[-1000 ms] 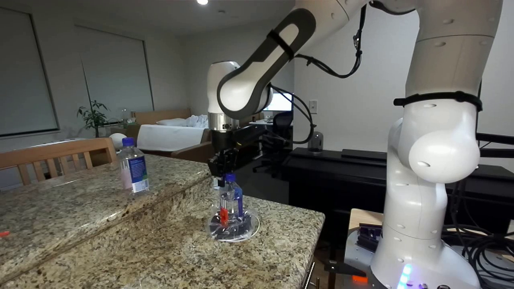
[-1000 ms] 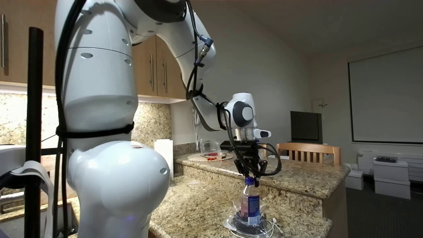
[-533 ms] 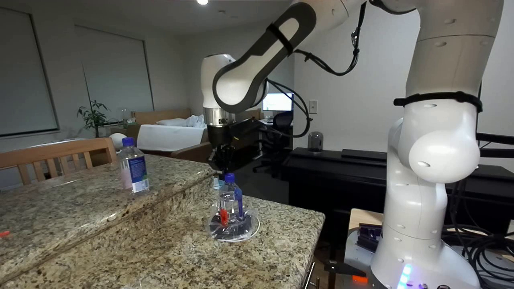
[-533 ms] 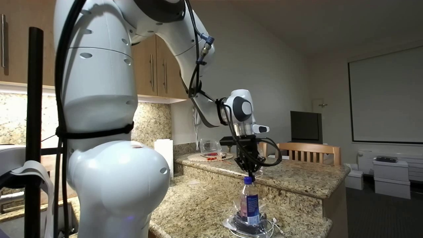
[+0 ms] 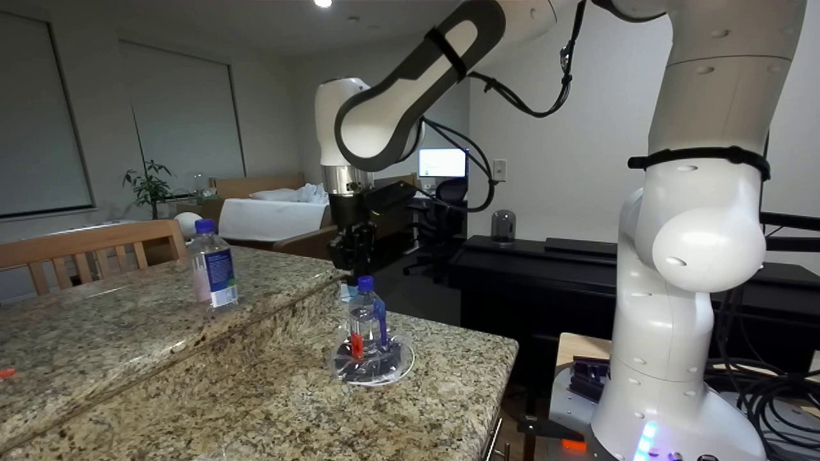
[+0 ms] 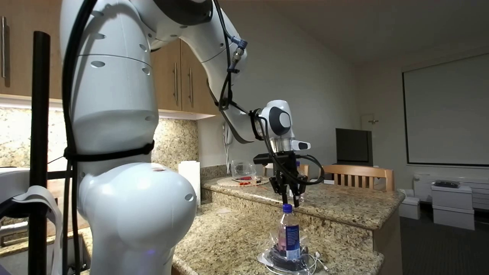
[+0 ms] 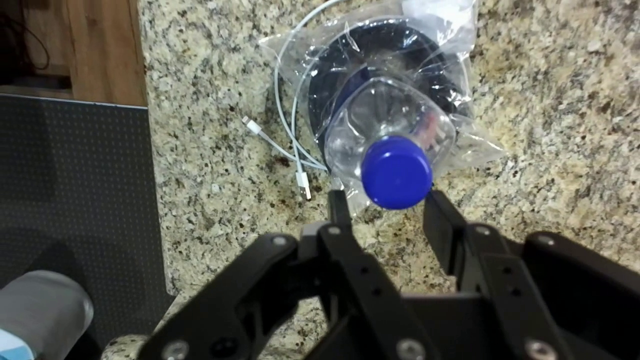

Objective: Move the water bottle on the bottom counter to the left then move the water bottle from the upper counter to the bottom counter.

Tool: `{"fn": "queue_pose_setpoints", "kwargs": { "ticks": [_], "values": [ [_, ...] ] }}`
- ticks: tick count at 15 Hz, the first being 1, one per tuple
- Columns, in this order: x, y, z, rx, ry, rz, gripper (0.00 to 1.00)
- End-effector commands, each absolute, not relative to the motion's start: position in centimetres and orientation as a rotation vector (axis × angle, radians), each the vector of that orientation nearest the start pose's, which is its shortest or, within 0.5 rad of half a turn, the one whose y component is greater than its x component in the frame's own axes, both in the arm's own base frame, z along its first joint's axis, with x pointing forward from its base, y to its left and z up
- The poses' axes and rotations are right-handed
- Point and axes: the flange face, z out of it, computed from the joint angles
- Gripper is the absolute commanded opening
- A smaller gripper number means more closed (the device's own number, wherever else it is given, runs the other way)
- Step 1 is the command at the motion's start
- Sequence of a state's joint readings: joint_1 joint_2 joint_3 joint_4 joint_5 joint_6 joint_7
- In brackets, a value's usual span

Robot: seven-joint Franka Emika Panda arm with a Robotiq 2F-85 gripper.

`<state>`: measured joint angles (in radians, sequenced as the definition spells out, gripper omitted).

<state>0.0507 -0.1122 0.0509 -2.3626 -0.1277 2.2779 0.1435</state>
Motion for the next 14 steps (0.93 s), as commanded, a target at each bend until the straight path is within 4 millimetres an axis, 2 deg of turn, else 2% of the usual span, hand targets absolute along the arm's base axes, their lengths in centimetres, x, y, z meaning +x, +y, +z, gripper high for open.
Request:
{"fn": "queue_pose_setpoints", "kwargs": {
  "ticks": [1,4,5,6,7,13,14],
  "values": [
    [47.8,4.3,37.3,-3.242,-0.034,-0.012,0.73],
    [47.7,4.2,36.7,-3.229,-0.034,0.018,0.92],
    [47.6,4.1,36.4,-3.223,-0.034,0.03,0.49],
    [47.6,4.1,36.2,-3.221,-0.03,0.041,0.53],
    [47.6,4.1,36.0,-3.216,-0.028,0.053,0.52],
    [47.7,4.3,35.6,-3.212,-0.028,0.066,0.13],
    [47.7,4.5,35.8,-3.211,-0.026,0.066,0.14]
  ]
}}
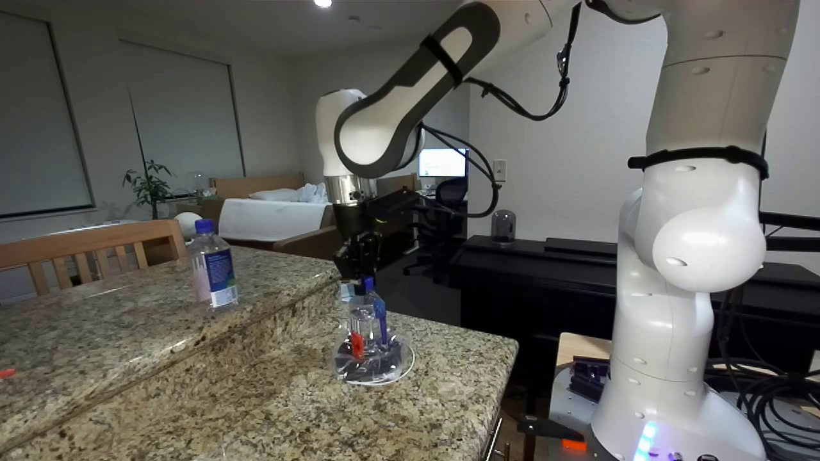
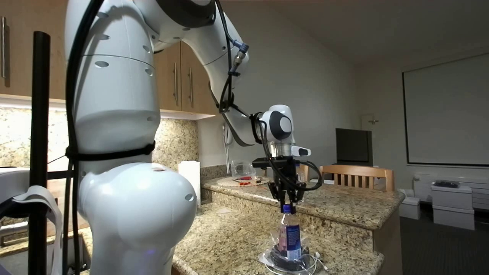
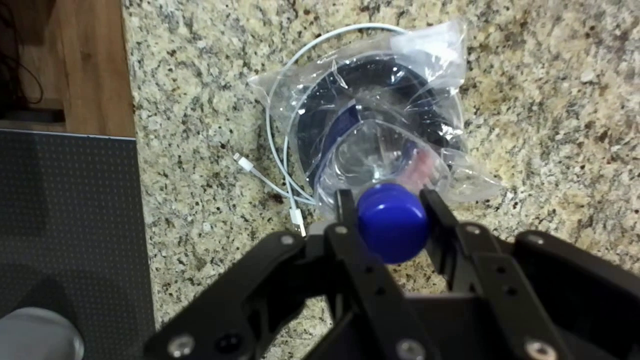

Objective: Move the water bottle on the bottom counter to the left then move the water bottle from the upper counter to the bottom counter.

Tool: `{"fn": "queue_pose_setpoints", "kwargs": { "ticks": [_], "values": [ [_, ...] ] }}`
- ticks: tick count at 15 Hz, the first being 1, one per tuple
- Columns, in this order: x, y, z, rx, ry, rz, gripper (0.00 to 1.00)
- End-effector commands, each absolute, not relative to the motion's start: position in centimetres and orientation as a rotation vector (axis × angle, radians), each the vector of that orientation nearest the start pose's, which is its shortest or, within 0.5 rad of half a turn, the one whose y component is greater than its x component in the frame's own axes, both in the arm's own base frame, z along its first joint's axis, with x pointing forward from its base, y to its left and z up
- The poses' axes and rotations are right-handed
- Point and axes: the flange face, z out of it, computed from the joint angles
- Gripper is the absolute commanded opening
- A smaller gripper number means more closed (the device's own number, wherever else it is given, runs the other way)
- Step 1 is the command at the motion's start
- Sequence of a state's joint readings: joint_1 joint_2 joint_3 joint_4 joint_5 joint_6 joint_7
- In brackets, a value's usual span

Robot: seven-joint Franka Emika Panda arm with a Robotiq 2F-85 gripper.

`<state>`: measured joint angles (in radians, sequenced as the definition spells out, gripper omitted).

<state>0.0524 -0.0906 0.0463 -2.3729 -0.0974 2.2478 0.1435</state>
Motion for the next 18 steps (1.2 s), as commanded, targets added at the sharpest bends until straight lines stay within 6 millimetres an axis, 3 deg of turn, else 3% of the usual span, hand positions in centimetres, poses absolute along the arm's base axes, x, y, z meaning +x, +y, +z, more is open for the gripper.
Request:
{"fn": "queue_pose_setpoints", "kwargs": {
  "ticks": [1,4,9,14,18],
  "values": [
    [47.7,4.6,36.1,-3.214,-0.029,0.067,0.16],
    [47.5,5.2,37.6,-3.22,-0.052,0.053,0.16],
    [47.9,7.5,42.4,-3.216,-0.124,-0.008,0.16],
    [49.1,13.2,45.5,-3.166,-0.288,-0.062,0.15],
    [49.3,17.9,44.9,-3.11,-0.429,-0.025,0.15]
  ]
}}
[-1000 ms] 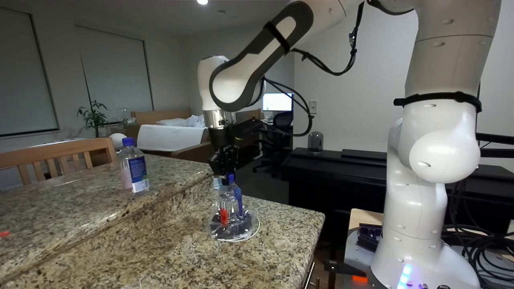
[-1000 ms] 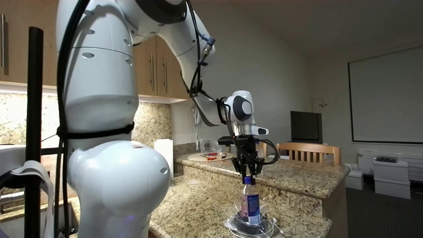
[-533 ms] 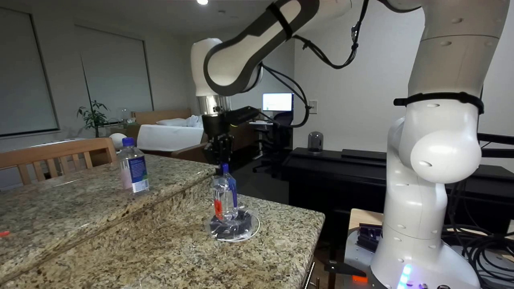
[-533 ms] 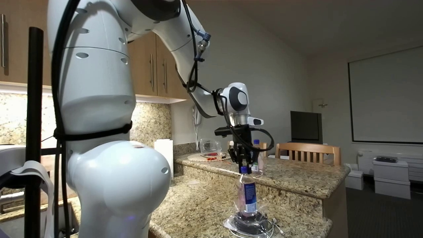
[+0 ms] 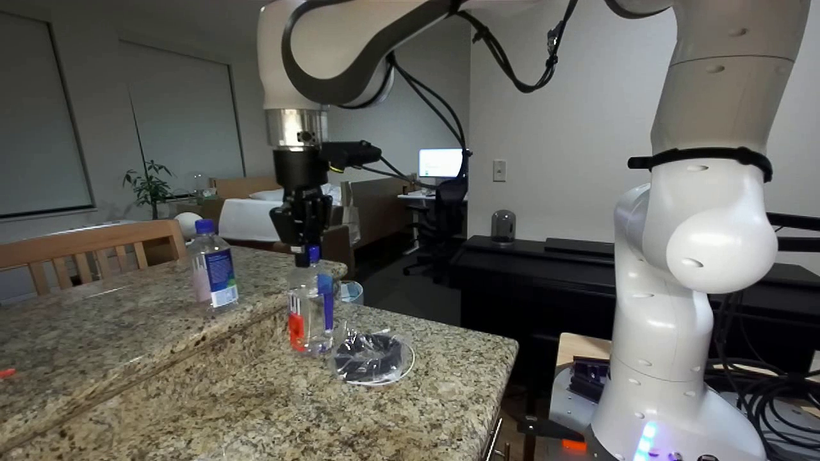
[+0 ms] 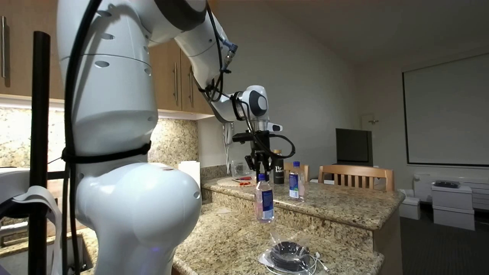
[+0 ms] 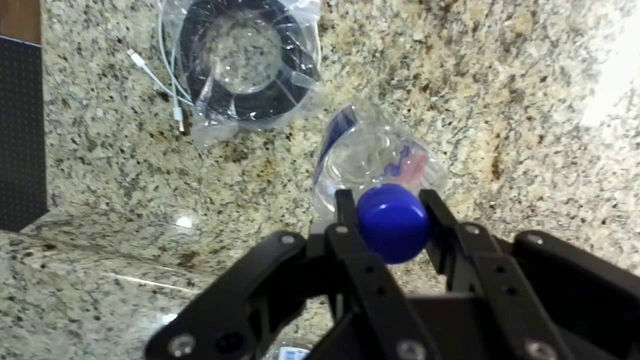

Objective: Move the water bottle on the bottom counter to the left then move the water bottle from the upper counter to the bottom counter.

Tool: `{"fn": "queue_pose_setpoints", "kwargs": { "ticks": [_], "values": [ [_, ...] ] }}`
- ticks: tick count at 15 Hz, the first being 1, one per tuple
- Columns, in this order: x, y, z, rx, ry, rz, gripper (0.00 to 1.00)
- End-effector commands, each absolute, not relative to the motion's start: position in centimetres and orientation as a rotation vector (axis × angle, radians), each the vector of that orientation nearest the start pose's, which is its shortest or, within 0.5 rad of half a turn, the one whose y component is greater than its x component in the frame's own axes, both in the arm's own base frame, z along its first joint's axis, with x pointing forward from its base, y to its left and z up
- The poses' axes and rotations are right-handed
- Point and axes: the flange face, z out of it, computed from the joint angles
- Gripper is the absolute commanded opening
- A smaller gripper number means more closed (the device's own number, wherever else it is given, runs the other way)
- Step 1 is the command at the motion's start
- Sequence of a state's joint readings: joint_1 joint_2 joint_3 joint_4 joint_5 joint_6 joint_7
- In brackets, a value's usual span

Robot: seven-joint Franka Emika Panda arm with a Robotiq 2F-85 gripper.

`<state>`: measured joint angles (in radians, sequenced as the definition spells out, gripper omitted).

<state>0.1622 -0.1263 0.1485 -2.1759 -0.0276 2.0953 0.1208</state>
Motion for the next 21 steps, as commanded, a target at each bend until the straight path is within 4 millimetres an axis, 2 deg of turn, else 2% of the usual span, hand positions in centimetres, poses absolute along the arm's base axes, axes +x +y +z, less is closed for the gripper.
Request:
{"fn": "queue_pose_setpoints", "kwargs": {
  "ticks": [1,5,10,11,12,15,18,21],
  "values": [
    [49.2,19.0,44.2,-3.089,-0.467,0.007,0.15],
    [48.6,22.2,40.9,-3.021,-0.609,0.127,0.15],
    [47.9,23.9,37.5,-2.995,-0.744,0.214,0.14],
    [47.7,24.2,37.2,-2.987,-0.772,0.225,0.6],
    [47.7,24.3,36.9,-2.979,-0.792,0.235,0.62],
    [47.7,24.4,37.6,-2.952,-0.831,0.226,0.8],
    [49.0,23.7,39.4,-2.97,-0.803,0.153,0.98],
    [51.0,22.3,42.3,-2.997,-0.74,0.059,1.0]
  ]
}}
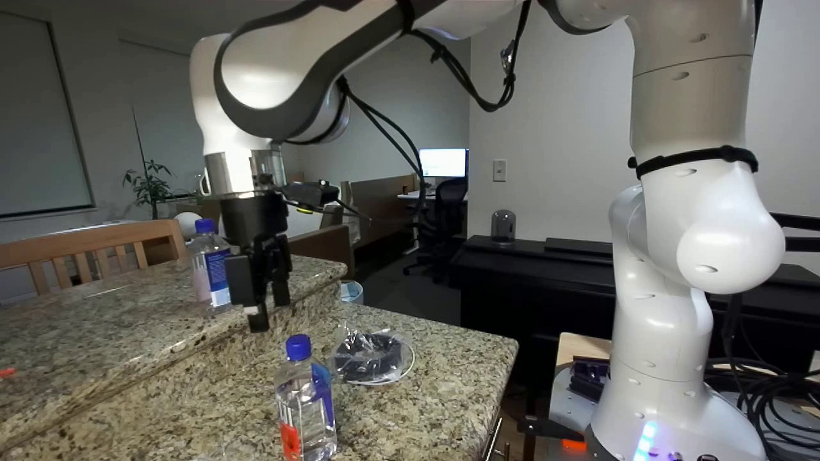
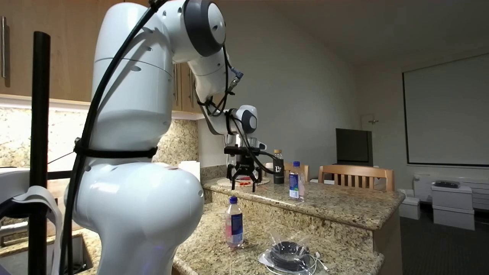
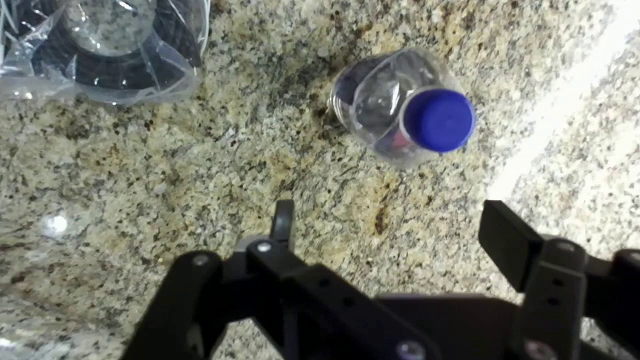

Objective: Move the water bottle on the bottom counter to the left then move the water bottle from the upper counter to the bottom counter.

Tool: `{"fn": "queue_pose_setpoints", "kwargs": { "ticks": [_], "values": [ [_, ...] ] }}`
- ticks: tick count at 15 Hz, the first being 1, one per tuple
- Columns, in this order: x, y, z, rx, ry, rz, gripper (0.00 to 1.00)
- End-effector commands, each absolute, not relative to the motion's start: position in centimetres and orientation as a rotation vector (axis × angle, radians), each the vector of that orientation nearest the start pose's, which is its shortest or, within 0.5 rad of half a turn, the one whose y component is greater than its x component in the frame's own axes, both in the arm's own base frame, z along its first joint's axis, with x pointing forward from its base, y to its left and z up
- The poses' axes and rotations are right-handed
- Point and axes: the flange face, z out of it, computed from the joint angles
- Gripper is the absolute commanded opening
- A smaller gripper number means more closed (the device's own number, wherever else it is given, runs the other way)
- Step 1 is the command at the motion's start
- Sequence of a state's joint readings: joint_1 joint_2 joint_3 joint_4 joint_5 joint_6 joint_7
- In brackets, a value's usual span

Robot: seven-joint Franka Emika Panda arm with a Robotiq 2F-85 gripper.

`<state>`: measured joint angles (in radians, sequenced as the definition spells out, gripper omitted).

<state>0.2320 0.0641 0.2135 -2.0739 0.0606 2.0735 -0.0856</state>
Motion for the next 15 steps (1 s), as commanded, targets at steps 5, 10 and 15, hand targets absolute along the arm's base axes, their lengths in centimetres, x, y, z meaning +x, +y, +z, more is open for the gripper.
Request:
{"fn": "queue_pose_setpoints", "kwargs": {
  "ticks": [5,10,15],
  "values": [
    [55.9,18.4,48.6,-3.098,-0.581,-0.146,1.0],
    [61.4,14.8,52.8,-3.146,-0.341,-0.377,1.0],
    [65.1,13.9,50.0,-3.114,-0.152,-0.471,1.0]
  ]
}}
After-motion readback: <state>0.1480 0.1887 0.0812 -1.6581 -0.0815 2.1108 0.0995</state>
